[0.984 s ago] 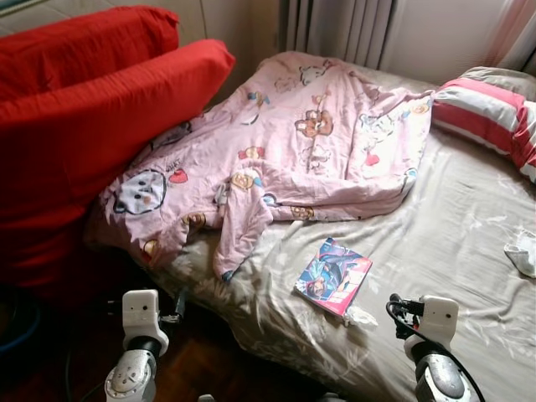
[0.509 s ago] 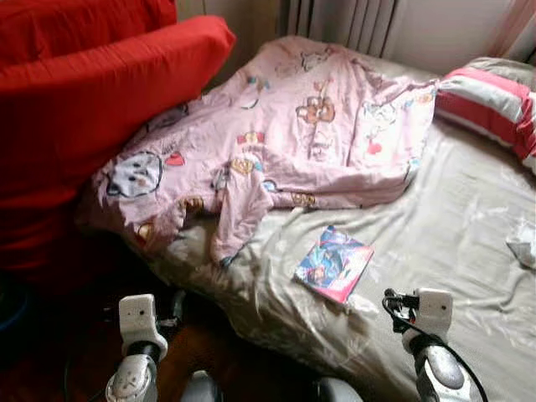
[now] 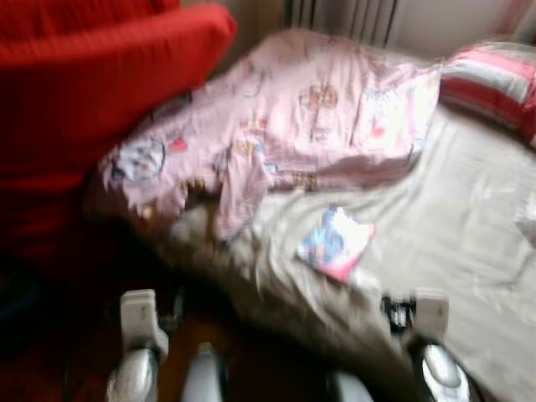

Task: Clean up the room

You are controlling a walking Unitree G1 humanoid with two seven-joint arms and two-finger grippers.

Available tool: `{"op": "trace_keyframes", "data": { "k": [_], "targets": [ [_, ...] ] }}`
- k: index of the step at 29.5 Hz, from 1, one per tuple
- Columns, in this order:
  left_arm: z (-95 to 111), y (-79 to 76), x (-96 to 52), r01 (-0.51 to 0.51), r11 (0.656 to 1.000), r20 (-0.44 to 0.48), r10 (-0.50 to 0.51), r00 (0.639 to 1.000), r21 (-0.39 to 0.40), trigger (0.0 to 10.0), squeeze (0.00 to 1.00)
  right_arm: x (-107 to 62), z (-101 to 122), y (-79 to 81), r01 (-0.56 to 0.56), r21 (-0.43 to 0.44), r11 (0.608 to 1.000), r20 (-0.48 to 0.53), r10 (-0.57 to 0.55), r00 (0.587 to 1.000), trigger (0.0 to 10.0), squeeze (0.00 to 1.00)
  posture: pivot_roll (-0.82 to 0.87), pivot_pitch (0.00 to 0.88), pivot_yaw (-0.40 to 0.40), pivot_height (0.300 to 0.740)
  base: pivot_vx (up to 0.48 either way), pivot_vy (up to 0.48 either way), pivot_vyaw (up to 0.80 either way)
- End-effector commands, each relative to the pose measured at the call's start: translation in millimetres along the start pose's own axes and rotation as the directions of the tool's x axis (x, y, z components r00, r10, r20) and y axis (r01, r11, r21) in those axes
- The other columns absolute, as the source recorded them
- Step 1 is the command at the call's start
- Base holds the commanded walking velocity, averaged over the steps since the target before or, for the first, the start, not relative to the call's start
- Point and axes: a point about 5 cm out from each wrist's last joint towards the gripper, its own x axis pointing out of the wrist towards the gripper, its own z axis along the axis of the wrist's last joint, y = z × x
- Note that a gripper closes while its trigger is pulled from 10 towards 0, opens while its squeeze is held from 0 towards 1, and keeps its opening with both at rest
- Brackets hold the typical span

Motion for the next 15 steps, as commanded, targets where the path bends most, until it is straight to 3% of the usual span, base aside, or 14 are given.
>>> {"op": "trace_keyframes", "data": {
  "k": [1,15],
  "targets": [
    [6.2,1.8,3.4,0.005,1.0,0.02,-0.005,1.0,0.024,10.0,0.0,-0.8,-1.4,1.3,-0.008,0.001,1.0,-0.004,0.008,1.0,10.0,0.0,0.01,0.126,-0.023,0.638,0.0,0.0,0.0],
    [9.6,6.6,4.1,-0.002,1.0,0.023,0.002,1.0,0.012,10.0,0.0,-1.4,-3.6,13.5,-0.101,-0.011,0.995,-0.008,0.1,0.995,10.0,0.0,0.02,0.163,-0.018,0.638,0.0,0.0,0.03]
  ]
}}
